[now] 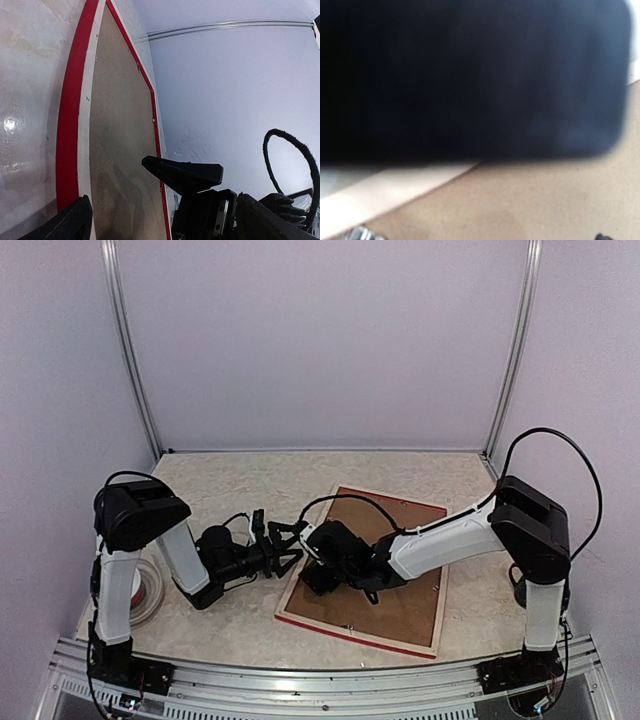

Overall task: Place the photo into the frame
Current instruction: Press the fastener onto the backboard, then rotate the photo frame at the center of the board.

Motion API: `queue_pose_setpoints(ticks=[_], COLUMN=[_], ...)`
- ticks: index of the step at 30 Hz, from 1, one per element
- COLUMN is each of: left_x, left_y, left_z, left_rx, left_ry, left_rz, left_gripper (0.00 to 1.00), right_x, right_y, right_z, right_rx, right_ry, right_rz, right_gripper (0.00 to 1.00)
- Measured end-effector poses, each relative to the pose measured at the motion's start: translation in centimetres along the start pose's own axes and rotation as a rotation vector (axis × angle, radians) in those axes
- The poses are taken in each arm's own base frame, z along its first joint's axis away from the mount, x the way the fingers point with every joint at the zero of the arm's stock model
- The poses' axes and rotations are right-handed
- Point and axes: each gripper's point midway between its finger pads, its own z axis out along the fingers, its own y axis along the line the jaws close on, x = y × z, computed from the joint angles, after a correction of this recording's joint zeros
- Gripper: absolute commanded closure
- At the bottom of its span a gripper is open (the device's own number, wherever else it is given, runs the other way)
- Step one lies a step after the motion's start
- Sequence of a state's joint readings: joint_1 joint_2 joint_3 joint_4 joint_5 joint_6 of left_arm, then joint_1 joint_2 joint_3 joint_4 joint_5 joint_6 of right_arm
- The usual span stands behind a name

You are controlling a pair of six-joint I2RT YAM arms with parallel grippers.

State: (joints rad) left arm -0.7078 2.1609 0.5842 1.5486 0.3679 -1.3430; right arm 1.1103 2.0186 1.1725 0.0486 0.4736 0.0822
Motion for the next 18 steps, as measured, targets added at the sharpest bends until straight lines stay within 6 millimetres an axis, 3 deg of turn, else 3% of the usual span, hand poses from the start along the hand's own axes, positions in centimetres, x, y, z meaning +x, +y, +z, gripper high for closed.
queue_pose_setpoints(ticks=[5, 12, 15, 18], left_x=[0.6, 0.5, -0.2, -0.8], left_y=[-0.1, -0.5, -1.6, -3.8], left_z=[-0.2, -1.0, -1.5, -2.0], left_rx=[0.005, -0.075, -0.149, -0.228], left_ry=[0.031, 0.045, 0.024, -0.011], left_rz=[0.001, 0.059, 0.124, 0.23], left_gripper=[0.01, 0.01, 0.01, 0.01], right_x=[0.9, 3.9, 5.0, 4.9], right_y=[0.2, -0.1, -1.3, -4.0], right_z=[-1.4, -4.8, -6.4, -7.5], right_rx=[-0.052, -0.141, -0.153, -0.134], right_ry=[0.046, 0.172, 0.217, 0.228], right_rz=[-0.034, -0.085, -0.065, 0.008], right_gripper=[0.01, 0.01, 0.01, 0.01])
